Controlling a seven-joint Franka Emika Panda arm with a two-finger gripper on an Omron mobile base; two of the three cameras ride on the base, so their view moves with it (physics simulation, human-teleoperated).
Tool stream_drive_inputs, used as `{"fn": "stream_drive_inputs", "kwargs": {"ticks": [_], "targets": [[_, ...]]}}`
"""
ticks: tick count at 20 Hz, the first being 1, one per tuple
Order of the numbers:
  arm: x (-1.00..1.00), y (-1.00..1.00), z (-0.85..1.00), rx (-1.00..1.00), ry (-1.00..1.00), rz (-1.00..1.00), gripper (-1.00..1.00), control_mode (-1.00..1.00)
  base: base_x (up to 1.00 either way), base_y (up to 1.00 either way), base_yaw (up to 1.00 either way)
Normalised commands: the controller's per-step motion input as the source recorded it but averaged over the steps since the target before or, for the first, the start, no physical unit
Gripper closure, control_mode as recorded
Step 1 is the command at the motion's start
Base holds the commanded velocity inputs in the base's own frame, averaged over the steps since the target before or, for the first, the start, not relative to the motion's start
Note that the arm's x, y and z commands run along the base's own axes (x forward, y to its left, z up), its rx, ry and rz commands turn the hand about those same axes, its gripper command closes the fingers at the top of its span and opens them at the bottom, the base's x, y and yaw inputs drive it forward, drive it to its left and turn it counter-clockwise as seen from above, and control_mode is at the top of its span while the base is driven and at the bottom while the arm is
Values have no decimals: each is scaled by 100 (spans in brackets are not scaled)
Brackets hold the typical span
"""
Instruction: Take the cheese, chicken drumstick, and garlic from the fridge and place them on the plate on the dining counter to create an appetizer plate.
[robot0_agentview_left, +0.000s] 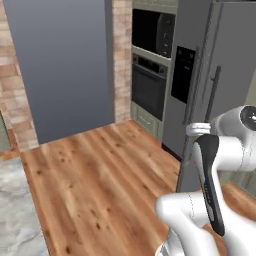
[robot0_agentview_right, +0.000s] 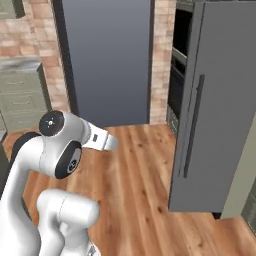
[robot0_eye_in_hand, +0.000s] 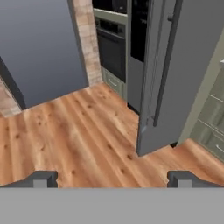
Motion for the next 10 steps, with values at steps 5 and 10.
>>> {"fn": "stream_drive_inputs", "kwargs": {"ticks": [5, 10], "targets": [[0, 0, 0, 0, 0, 0, -100, 100, 100, 33, -7], [0, 0, 0, 0, 0, 0, -100, 100, 100, 4, -25]]}}
